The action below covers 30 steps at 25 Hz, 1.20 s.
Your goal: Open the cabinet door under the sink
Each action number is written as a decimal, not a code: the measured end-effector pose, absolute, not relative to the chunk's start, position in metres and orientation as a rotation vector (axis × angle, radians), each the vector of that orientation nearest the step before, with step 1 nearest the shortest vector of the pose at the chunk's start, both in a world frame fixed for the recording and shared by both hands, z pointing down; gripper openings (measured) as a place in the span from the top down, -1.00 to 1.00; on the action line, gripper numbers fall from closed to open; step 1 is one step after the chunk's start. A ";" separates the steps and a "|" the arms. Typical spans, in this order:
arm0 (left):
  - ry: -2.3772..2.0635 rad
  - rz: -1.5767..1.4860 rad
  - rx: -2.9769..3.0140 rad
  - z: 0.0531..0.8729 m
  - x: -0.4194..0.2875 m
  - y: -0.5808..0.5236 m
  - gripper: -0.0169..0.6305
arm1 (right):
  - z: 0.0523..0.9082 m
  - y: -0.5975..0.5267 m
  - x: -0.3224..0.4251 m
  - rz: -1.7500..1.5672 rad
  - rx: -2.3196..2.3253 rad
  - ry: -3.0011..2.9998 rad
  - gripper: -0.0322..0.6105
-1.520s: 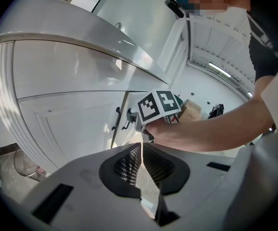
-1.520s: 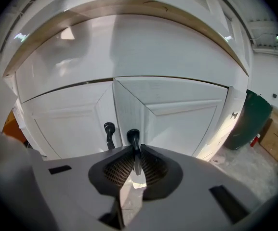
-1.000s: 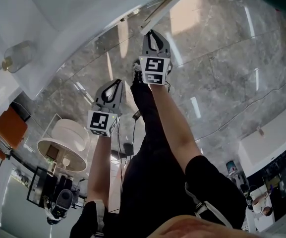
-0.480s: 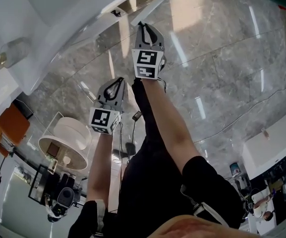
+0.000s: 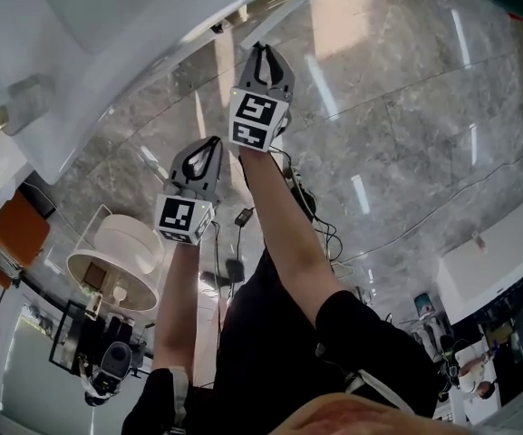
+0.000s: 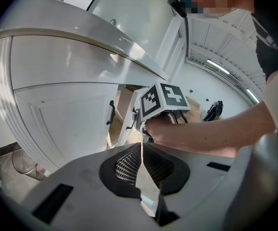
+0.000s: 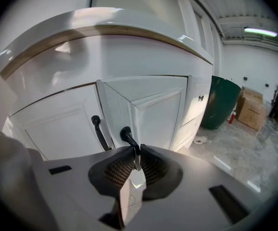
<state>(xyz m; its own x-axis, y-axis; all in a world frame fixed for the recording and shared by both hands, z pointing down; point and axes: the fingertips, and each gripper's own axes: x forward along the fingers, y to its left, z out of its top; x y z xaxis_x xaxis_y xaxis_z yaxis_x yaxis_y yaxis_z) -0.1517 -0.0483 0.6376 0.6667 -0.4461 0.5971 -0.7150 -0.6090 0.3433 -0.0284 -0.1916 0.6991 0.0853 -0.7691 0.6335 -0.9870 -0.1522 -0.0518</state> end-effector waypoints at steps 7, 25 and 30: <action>-0.918 0.643 2.293 0.637 -0.181 -0.064 0.89 | 0.699 -0.195 -0.028 0.789 2.097 -1.589 0.61; -0.863 0.651 2.331 0.645 -0.148 -0.045 0.89 | 0.695 -0.156 0.009 0.730 2.064 -1.645 0.60; -0.851 0.664 2.332 0.645 -0.140 -0.025 0.89 | 0.694 -0.133 0.032 0.712 2.076 -1.624 0.60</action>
<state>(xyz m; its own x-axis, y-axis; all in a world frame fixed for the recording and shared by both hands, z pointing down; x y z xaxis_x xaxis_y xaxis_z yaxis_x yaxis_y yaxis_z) -0.1397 -0.0247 0.6450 0.6754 -0.4134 0.6107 -0.6929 -0.6393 0.3335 0.0323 -0.1327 0.6935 0.1915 -0.7626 0.6178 -0.9711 -0.2386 0.0065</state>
